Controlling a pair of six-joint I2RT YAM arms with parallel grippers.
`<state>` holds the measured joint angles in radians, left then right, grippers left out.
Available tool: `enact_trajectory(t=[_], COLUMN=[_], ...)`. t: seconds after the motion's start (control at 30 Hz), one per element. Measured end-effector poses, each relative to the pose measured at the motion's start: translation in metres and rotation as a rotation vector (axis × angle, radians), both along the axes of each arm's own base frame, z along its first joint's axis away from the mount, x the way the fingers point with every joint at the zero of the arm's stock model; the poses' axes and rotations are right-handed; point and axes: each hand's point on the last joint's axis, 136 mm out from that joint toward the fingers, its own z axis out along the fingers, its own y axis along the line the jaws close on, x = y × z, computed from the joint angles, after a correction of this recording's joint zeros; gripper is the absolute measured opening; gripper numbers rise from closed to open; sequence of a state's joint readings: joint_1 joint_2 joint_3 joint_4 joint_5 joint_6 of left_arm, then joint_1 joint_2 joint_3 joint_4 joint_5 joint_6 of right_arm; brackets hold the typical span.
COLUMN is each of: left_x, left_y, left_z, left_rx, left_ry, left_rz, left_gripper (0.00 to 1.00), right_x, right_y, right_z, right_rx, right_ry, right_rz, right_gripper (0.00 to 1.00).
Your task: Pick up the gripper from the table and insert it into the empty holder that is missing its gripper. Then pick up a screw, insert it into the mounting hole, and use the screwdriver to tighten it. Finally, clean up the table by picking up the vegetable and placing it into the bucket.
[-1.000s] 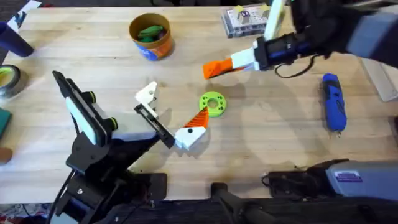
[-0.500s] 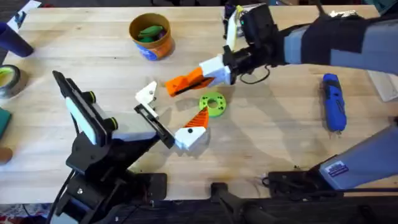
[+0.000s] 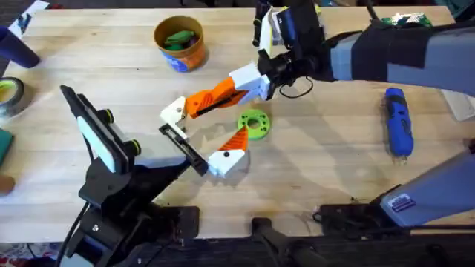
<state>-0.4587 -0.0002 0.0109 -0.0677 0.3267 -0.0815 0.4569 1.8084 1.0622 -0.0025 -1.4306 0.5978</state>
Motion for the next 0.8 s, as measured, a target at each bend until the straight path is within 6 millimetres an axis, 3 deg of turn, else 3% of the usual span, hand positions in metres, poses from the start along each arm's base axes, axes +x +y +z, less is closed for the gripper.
enact_trajectory(t=[0.3,0.6,0.8], left_x=[0.000,0.000,0.003], left_y=[0.000,0.000,0.003], left_z=[0.000,-0.001,-0.001], left_rx=[0.002,-0.011,-0.019], left_ry=[-0.002,0.016,0.024], left_rz=[-0.001,0.000,0.023], left_gripper=[0.992,0.992,0.992], right_x=[-0.003,-0.009,-0.008], right_y=[0.001,0.005,0.012], right_z=[0.000,-0.017,-0.015], right_rx=[-0.002,0.012,0.025], right_ry=[0.036,0.139,0.111], right_rz=[0.015,0.078,0.094], right_gripper=[0.010,0.010,0.010])
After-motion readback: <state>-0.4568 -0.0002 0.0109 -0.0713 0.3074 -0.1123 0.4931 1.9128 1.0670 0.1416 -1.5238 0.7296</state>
